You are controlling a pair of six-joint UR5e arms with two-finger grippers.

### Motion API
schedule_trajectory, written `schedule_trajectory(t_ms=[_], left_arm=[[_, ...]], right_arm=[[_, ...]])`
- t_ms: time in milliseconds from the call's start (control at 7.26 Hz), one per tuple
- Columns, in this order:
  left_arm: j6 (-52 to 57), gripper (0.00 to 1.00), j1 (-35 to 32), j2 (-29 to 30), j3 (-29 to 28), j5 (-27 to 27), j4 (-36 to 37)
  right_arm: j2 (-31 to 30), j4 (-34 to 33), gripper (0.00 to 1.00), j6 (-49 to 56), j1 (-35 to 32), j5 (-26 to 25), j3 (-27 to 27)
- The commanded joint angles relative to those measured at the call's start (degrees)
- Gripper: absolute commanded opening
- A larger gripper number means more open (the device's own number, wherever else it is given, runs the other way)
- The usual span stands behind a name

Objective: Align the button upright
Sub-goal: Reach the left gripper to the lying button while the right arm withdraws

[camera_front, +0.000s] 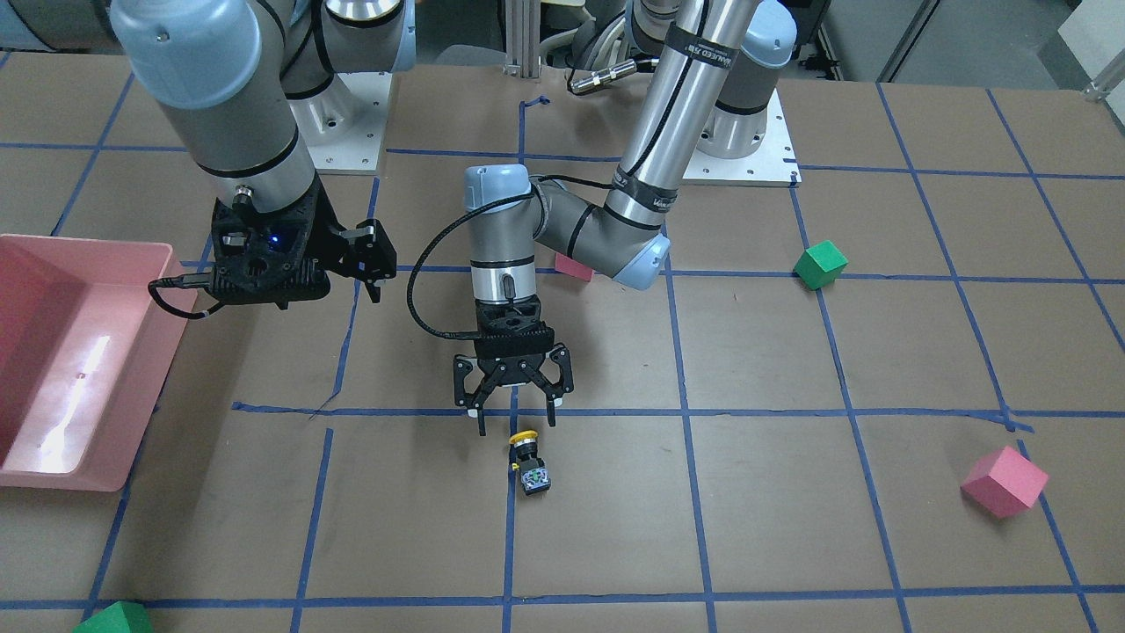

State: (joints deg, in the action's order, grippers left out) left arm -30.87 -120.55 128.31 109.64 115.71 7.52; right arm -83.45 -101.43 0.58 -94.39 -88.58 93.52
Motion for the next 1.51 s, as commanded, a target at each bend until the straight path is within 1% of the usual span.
schedule_trajectory(t_ms=[0,138,275,688,964,1101,1239,1377], left_arm=[[1.94,0.94,-0.21,2.38,0.83,0.66,4.60],[2.48,0.88,-0.21,2.55,0.84,0.66,6.08],[2.57,0.86,-0.21,2.82,0.66,0.66,6.10],[3.27,0.86,-0.21,4.40,0.14,0.75,6.80],[3.27,0.81,-0.21,5.10,0.13,0.84,6.80],[3.36,0.74,-0.21,5.11,0.13,1.36,6.72],[3.36,0.74,-0.21,5.11,0.22,1.54,6.71],[3.36,0.72,-0.12,5.11,0.31,2.76,6.71]], right_arm=[[-0.65,1.93,1.00,2.40,2.19,-0.10,-0.27],[-0.74,2.20,1.00,2.59,2.37,-0.19,-0.27],[-0.92,2.29,1.00,2.59,2.37,-0.19,-0.36],[-1.80,2.20,1.00,2.59,2.46,-0.01,-0.45],[-1.89,2.03,1.00,2.50,2.46,0.07,-0.62],[-1.80,1.76,1.00,2.50,2.46,0.07,-0.54],[-1.89,1.94,1.00,2.41,2.37,0.07,-0.53],[-1.89,2.20,1.00,2.33,2.37,-0.01,-0.27]])
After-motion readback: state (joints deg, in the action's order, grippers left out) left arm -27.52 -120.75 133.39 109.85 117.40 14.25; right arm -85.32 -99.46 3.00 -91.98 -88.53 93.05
